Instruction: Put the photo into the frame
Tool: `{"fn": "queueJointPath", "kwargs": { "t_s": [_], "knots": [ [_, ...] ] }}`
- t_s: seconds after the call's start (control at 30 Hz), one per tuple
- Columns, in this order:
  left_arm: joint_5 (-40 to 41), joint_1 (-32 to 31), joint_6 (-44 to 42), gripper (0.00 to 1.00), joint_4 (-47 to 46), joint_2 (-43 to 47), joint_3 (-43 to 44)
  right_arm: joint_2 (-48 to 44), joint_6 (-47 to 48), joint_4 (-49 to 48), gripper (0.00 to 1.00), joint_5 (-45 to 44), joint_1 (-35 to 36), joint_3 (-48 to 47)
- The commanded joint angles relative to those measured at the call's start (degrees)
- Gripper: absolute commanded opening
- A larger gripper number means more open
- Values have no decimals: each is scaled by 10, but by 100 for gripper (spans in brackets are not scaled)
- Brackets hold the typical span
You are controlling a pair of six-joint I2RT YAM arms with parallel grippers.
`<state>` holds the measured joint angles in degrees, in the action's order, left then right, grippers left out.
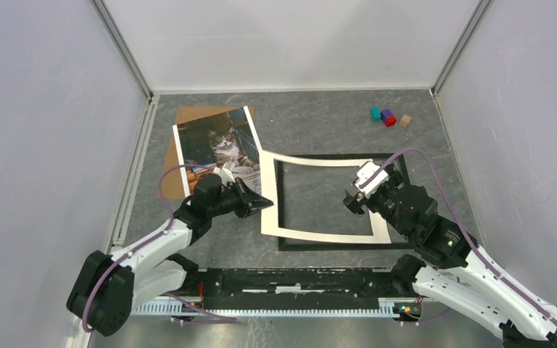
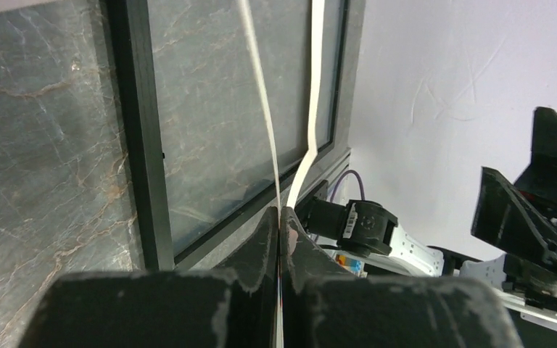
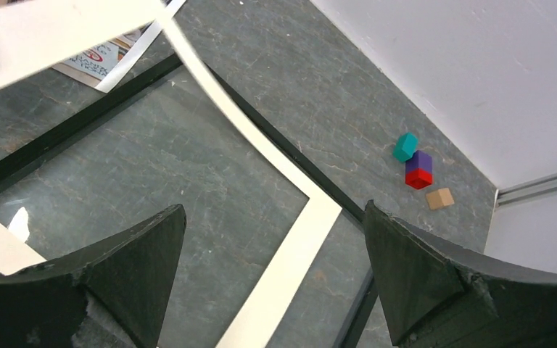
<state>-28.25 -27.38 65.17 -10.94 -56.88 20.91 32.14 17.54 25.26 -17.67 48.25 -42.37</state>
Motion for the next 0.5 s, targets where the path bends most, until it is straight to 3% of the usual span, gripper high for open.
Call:
{"fn": "queueJointPath", "kwargs": {
  "t_s": [0.0, 0.47],
  "knots": [
    [27, -35, 44, 2, -85, -50, 5, -2, -36, -31, 98, -11, 0, 7],
    [121, -103, 62, 2, -147, -175, 60, 36, -66, -24, 98, -8, 1, 4]
  ]
}}
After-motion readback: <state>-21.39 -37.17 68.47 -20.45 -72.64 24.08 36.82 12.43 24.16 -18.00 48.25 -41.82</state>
